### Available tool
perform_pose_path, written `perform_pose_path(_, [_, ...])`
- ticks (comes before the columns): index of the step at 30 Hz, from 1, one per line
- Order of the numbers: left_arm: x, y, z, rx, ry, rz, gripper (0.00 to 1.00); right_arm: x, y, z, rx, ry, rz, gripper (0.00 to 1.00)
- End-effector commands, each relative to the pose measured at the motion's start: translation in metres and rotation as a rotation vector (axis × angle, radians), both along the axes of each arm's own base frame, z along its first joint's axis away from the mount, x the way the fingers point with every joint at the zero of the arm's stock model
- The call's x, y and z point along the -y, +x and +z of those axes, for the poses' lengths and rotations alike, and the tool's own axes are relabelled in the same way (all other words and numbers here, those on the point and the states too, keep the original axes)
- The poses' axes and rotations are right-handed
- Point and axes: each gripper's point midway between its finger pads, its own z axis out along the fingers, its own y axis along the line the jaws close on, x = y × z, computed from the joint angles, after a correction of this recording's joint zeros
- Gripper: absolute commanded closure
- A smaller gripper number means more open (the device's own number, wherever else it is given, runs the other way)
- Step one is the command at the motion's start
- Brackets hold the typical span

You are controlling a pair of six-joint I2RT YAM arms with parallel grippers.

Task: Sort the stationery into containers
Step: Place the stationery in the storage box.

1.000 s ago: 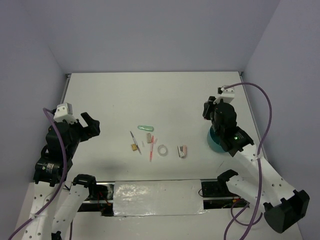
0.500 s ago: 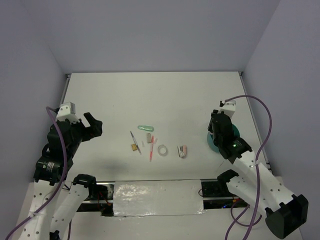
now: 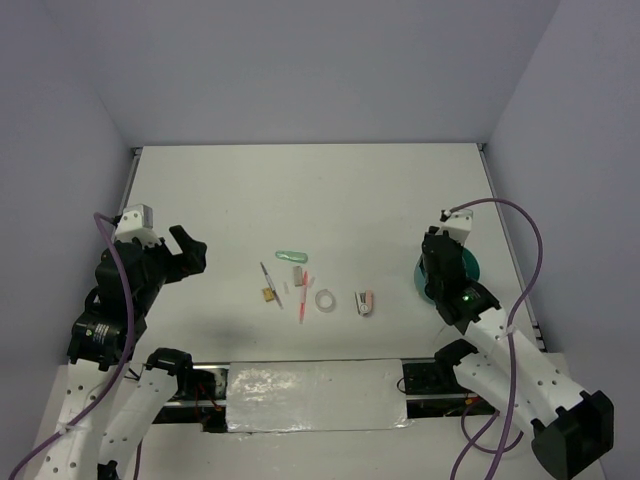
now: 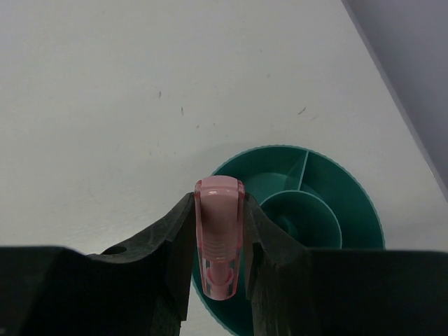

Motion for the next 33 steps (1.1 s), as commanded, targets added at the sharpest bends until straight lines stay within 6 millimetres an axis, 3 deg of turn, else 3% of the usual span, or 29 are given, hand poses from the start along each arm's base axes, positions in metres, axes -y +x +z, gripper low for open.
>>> perform_pose_path(1, [0.004, 0.005, 0.009, 0.048, 0.012, -0.028, 0.01, 0.005, 0.007, 0.013, 0.082, -0.012, -0.023, 0.95])
perform_pose_path(9, [0.005, 0.006, 0.008, 0.045, 0.012, -0.031, 0.01, 0.006, 0.008, 0.002, 0.046, -0.025, -0.043, 0.88])
perform_pose_path(12, [0.004, 0.005, 0.008, 0.046, 0.012, -0.029, 0.01, 0.006, 0.009, 0.001, 0.037, -0.026, -0.041, 0.79])
perform_pose_path(13, [0.004, 0.005, 0.008, 0.046, 0.013, -0.028, 0.01, 0.006, 0.008, 0.0, 0.036, -0.024, -0.043, 0.66])
perform_pose_path(14, [0.004, 0.006, 0.007, 0.043, 0.013, -0.029, 0.01, 0.006, 0.007, 0.001, 0.042, -0.02, -0.044, 0.65])
perform_pose_path(22, [0.005, 0.006, 0.008, 0.044, 0.013, -0.034, 0.01, 0.003, 0.006, 0.002, 0.06, -0.006, -0.018, 0.62])
perform_pose_path(33, [0.008, 0.005, 0.009, 0.052, 0.013, -0.05, 0.01, 0.003, 0.007, 0.001, 0.046, -0.011, -0.022, 0.49])
